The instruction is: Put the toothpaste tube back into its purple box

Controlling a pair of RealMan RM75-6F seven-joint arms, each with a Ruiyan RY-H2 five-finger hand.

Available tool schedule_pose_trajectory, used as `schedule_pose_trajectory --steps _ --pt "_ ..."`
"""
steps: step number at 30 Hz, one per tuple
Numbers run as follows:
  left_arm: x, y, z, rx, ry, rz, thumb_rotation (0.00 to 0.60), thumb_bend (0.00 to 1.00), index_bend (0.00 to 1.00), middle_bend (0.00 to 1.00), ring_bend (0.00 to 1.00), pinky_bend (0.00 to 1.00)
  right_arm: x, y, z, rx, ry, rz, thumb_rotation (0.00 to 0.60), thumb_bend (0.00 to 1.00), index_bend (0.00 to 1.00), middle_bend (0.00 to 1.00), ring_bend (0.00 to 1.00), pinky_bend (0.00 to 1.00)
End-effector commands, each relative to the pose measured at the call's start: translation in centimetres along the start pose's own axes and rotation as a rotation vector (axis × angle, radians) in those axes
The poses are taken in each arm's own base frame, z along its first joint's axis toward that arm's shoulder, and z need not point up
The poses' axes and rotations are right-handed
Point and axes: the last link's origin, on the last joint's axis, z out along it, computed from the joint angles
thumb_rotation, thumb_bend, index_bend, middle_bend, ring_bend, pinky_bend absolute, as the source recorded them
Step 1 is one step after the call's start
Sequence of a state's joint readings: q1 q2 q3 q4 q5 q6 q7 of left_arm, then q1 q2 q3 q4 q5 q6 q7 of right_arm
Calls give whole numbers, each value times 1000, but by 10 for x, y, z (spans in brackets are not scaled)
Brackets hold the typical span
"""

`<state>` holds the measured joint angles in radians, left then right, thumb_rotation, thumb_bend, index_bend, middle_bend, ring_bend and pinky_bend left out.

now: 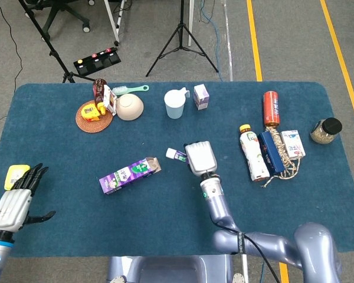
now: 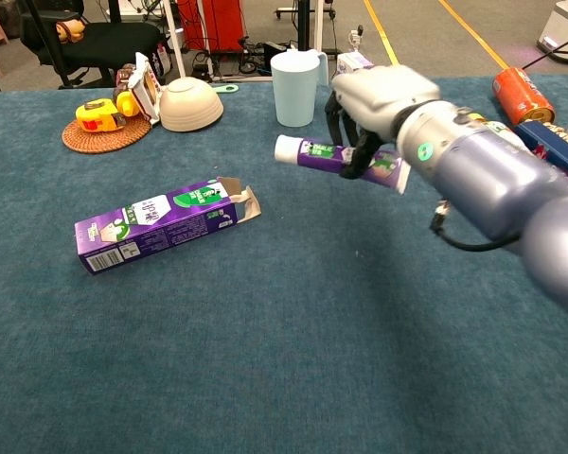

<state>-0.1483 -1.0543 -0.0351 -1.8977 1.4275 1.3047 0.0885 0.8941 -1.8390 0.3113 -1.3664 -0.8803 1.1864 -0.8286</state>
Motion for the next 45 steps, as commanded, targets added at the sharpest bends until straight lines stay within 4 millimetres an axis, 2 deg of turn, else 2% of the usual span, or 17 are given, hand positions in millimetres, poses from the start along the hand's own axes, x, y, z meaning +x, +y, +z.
schedule_pose_trajectory --steps 1,3,5,9,13,17,20,26,29,38,45 --pt "0 18 20 -26 -39 -24 600 93 0 0 0 145 11 21 -15 16 29 -17 600 398 576 612 580 660" --pt "0 26 30 -35 -53 -29 600 94 0 0 0 146 13 27 -20 23 31 -19 600 399 578 614 583 663" --pt "-9 39 46 -42 -85 -46 600 95 0 0 0 146 16 36 -27 30 30 -13 600 399 579 614 584 666" --pt "-26 57 62 -36 -137 -55 600 95 0 0 0 146 20 44 -35 47 40 -20 600 400 580 614 585 667" --pt "-44 73 80 -17 -112 -47 600 95 0 0 0 146 22 49 -38 49 44 -13 600 401 581 614 586 668" --pt "-57 87 92 -14 -111 -43 600 97 0 0 0 146 23 52 -39 47 47 -9 600 402 581 614 586 667" --pt "-70 105 102 -30 -118 -43 600 98 0 0 0 146 25 56 -40 42 52 -1 600 403 581 615 587 667" --pt "-89 127 113 -19 -131 -12 600 97 0 0 0 146 29 65 -45 41 58 10 600 405 581 615 587 668" --pt "-98 131 116 14 -149 13 600 97 0 0 0 146 31 71 -47 39 61 17 600 406 581 615 587 667" --pt "-110 134 130 40 -143 82 600 102 0 0 0 147 34 78 -49 34 63 42 600 413 581 615 587 667" --pt "-121 138 135 71 -163 112 600 124 2 0 0 190 30 81 -50 27 51 58 600 415 581 615 587 667"
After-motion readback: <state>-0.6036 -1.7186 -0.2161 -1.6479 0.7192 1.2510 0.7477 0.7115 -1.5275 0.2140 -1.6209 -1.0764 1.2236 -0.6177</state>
